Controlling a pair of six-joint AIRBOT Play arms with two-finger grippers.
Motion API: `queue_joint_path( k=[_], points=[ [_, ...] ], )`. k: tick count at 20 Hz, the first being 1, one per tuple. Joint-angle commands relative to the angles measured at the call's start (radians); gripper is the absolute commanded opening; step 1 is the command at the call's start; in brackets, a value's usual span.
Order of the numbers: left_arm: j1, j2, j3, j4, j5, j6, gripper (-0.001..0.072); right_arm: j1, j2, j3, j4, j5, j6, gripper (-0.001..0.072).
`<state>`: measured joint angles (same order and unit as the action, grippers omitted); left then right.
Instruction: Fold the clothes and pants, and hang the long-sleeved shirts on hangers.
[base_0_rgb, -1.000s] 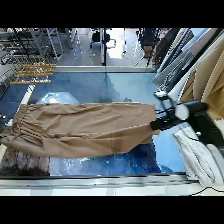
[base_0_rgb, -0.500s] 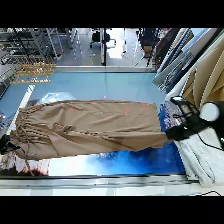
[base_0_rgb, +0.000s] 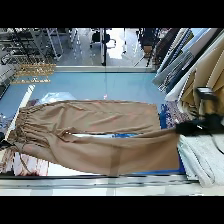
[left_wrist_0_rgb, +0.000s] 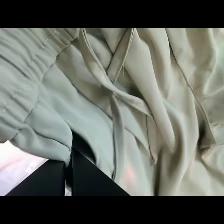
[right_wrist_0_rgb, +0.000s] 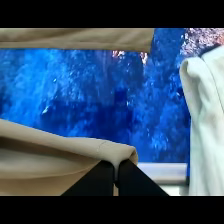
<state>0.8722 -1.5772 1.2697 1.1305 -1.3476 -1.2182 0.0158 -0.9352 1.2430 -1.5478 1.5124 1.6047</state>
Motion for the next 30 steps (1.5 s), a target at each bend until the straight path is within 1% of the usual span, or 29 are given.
queue_joint_path(
  k=[1, 2, 3, 4, 5, 6, 7, 9, 10, 11, 13, 16, 18, 20, 23, 25, 28, 29, 30],
  points=[
    [-0.021, -0.015, 0.003, 0.005, 0.011, -0.012, 0.0006, -0.024, -0.394, 0.005, -0.011, -0.309, -0.004, 0.0026],
    [-0.025, -0.015, 0.003, 0.005, 0.012, -0.012, 0.0006, -0.046, -0.531, 0.061, 0.019, -0.348, -0.004, 0.0157],
    [-0.027, -0.015, 0.003, 0.003, 0.012, -0.012, 0.0008, -0.069, -0.633, 0.123, 0.071, -0.323, -0.016, 0.0332],
    [-0.027, -0.015, 0.003, 0.003, 0.012, -0.012, 0.0043, -0.095, -0.706, 0.169, 0.13, -0.278, -0.053, 0.0491],
    [-0.024, -0.015, 0.003, 0.008, 0.011, -0.012, 0.0192, -0.122, -0.734, 0.177, 0.185, -0.241, -0.088, 0.0517],
    [-0.019, -0.015, 0.003, 0.026, 0.002, -0.015, 0.0327, -0.155, -0.73, 0.155, 0.238, -0.212, -0.122, 0.0517],
    [-0.014, -0.015, 0.003, 0.068, -0.011, -0.035, 0.037, -0.188, -0.709, 0.119, 0.277, -0.18, -0.158, 0.0516],
    [0.002, -0.015, 0.003, 0.197, -0.047, -0.086, 0.0371, -0.262, -0.615, -0.019, 0.316, -0.167, -0.195, 0.0511],
    [0.013, -0.015, 0.002, 0.243, -0.069, -0.098, 0.0371, -0.302, -0.544, -0.115, 0.344, -0.168, -0.22, 0.0502],
    [0.028, -0.014, -0.001, 0.251, -0.077, -0.111, 0.0371, -0.339, -0.471, -0.209, 0.377, -0.169, -0.248, 0.0502],
    [0.056, -0.012, -0.007, 0.194, -0.076, -0.121, 0.037, -0.41, -0.316, -0.393, 0.456, -0.167, -0.288, 0.0502],
    [0.087, -0.011, -0.007, 0.106, -0.046, -0.121, 0.037, -0.512, -0.132, -0.582, 0.496, -0.164, -0.288, 0.0503],
    [0.095, -0.013, -0.007, 0.087, 0.001, -0.121, 0.037, -0.581, -0.075, -0.653, 0.506, -0.146, -0.286, 0.0503],
    [0.096, -0.026, -0.008, 0.035, 0.045, -0.134, 0.037, -0.635, -0.071, -0.696, 0.505, -0.135, -0.286, 0.0503],
    [0.087, -0.068, -0.008, -0.07, 0.071, -0.137, 0.0368, -0.683, -0.071, -0.739, 0.509, -0.184, -0.286, 0.0503],
    [0.083, -0.09, -0.008, -0.069, 0.08, -0.148, 0.0368, -0.682, -0.072, -0.747, 0.526, -0.237, -0.285, 0.0502],
    [0.084, -0.099, -0.009, -0.07, 0.13, -0.159, 0.0352, -0.682, -0.079, -0.747, 0.61, -0.339, -0.282, 0.0496],
    [0.084, -0.099, -0.009, -0.069, 0.14, -0.158, 0.0256, -0.682, -0.092, -0.747, 0.63, -0.356, -0.282, 0.0481],
    [0.084, -0.099, -0.009, -0.069, 0.145, -0.156, 0.012, -0.682, -0.111, -0.747, 0.631, -0.357, -0.282, 0.0463]
  ],
)
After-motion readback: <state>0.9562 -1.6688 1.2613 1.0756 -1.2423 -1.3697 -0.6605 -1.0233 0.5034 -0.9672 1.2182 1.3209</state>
